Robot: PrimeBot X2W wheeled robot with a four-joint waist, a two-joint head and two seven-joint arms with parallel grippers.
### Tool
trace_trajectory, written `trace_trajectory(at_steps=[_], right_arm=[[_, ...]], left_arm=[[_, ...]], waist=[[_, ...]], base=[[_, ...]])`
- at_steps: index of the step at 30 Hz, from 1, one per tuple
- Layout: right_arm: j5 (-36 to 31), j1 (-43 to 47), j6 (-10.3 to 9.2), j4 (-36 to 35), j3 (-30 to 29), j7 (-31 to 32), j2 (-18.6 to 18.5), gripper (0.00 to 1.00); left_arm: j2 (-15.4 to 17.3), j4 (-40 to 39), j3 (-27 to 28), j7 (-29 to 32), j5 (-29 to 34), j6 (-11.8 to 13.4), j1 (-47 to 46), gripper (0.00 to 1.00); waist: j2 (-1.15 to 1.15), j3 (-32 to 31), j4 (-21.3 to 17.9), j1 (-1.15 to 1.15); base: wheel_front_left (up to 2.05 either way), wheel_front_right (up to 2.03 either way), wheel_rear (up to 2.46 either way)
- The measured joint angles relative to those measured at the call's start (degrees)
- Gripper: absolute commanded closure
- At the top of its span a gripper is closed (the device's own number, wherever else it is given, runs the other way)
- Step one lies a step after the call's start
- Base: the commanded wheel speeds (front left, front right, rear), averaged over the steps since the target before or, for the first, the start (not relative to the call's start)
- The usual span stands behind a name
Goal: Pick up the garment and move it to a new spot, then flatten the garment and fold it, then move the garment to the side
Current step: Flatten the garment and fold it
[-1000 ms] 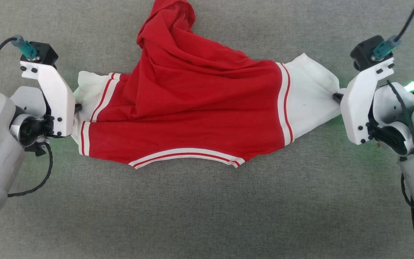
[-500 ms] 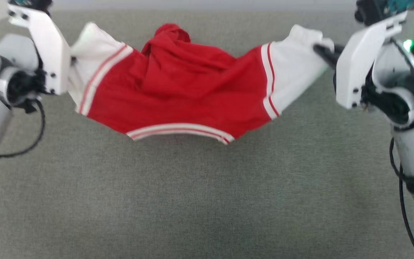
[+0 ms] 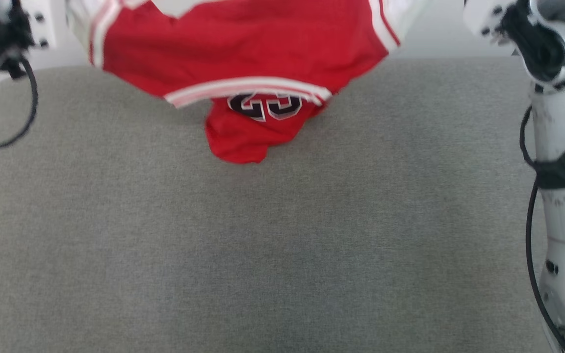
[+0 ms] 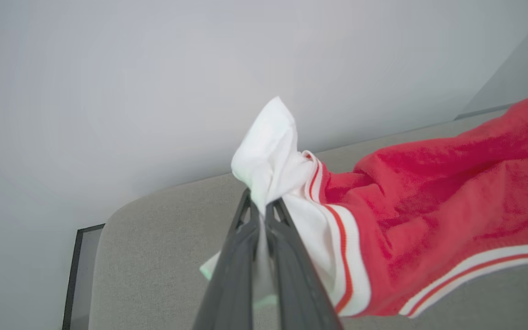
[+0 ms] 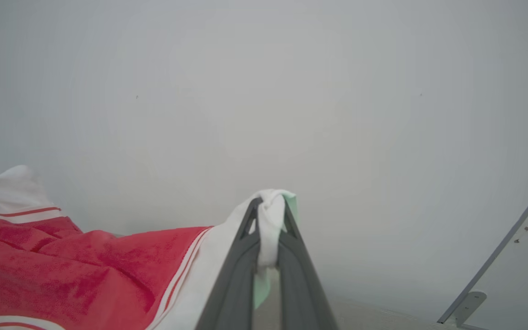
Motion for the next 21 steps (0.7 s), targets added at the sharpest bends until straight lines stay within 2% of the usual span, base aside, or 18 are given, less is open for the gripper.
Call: trace_trajectory(at_steps=[7,16,21], right_arm=[[-3.8,-7.2,-0.01,7.2,-2.4,-4.3,3.1,1.0],[-5.8,-13.5,-0.01,14.2,-1.4,-8.8,3.7,1.0],[-7.9,-17.2,0.0,18.1,-0.6,-14.9,3.2,1.0]], left_arm=[[-1.3,2.8,1.2,-4.2,1.5,0.4,-4.4,1.0],[-2.5,6.9,2.1,-10.1,2.9,-0.2,-8.1,1.0],[-3.9,9.4,3.1,-14.4,3.2,-0.3,-11.0,1.0]], waist=[[0.0,-1.8,-1.2,0.0],[0.0,-1.0,-2.1,0.0],[0.0,1.9,-2.4,0.0]], base=[[0.0,0.0,0.0],[0.0,0.0,0.0],[0.0,0.0,0.0]])
